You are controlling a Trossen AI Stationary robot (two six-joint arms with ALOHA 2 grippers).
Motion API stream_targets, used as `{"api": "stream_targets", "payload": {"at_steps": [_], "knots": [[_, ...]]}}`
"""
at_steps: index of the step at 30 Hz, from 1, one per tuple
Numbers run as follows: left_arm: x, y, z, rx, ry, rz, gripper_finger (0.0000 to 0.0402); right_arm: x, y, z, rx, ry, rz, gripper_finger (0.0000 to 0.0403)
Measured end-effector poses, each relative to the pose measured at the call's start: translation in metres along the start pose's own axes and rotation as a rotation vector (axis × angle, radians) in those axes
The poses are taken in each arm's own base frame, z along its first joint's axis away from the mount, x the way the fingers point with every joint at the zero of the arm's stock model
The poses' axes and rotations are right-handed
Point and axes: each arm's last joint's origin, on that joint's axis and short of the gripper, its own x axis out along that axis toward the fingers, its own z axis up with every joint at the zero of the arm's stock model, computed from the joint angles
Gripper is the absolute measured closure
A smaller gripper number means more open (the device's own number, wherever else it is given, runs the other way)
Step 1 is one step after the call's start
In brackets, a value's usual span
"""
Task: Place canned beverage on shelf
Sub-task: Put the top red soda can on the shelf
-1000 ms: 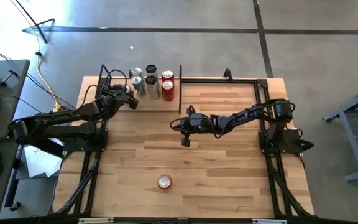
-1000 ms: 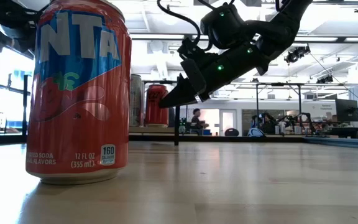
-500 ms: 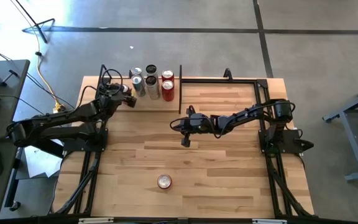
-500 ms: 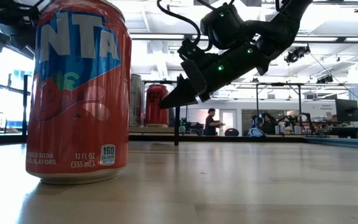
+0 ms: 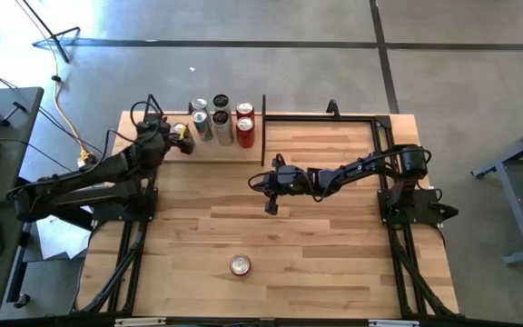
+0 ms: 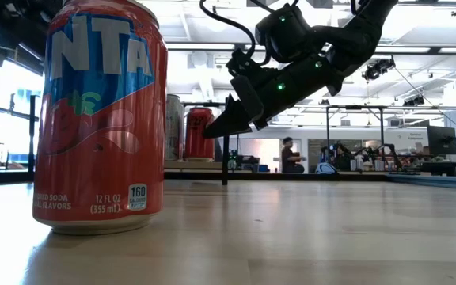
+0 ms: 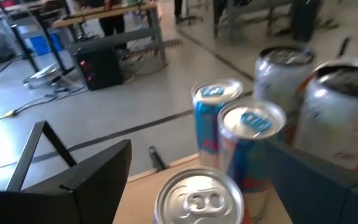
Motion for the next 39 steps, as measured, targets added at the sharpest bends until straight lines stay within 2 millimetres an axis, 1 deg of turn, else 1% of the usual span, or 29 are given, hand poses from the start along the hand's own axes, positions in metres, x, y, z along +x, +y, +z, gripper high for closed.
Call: {"api": "stream_targets", "payload": {"at_steps": [4, 6, 8, 11, 13, 17, 18, 19, 23, 26, 33, 39], "knots": [[-0.013, 0.000, 0.005, -0.033, -0.053, -0.072, 0.0072, 0.000, 0.000, 0.000, 0.000, 0.002, 0.000, 0.0403], [-0.021, -0.002, 0.006, -0.041, -0.076, -0.130, 0.0091, 0.000, 0.000, 0.000, 0.000, 0.002, 0.000, 0.0403], [-0.029, -0.007, 0.006, -0.036, -0.088, -0.199, 0.0120, 0.000, 0.000, 0.000, 0.000, 0.002, 0.000, 0.0403], [-0.039, -0.017, 0.004, -0.023, -0.089, -0.313, 0.0185, 0.000, 0.000, -0.001, -0.001, 0.006, 0.000, 0.0403], [-0.045, -0.025, 0.001, -0.019, -0.072, -0.381, 0.0239, 0.000, 0.000, -0.001, -0.001, 0.006, 0.000, 0.0403], [-0.053, -0.042, -0.013, 0.019, 0.008, -0.470, 0.0363, 0.000, 0.000, -0.001, -0.001, 0.006, 0.000, 0.0403], [-0.053, -0.045, -0.017, 0.018, 0.036, -0.465, 0.0381, 0.000, 0.000, -0.001, -0.001, 0.006, 0.000, 0.0403], [-0.053, -0.047, -0.021, 0.003, 0.060, -0.439, 0.0389, 0.000, 0.000, -0.001, -0.001, 0.007, 0.000, 0.0403], [-0.045, -0.047, -0.039, -0.037, 0.138, -0.238, 0.0382, 0.000, 0.000, -0.002, -0.002, 0.017, 0.001, 0.0403], [-0.038, -0.045, -0.047, -0.074, 0.170, -0.129, 0.0395, 0.000, 0.000, -0.002, -0.002, 0.016, 0.001, 0.0403], [-0.023, -0.044, -0.052, -0.071, 0.191, -0.005, 0.0401, 0.000, 0.000, -0.002, -0.002, 0.017, 0.001, 0.0403], [-0.017, -0.037, -0.056, -0.070, 0.214, 0.075, 0.0401, 0.000, 0.000, -0.002, -0.003, 0.023, 0.001, 0.0403]]}}
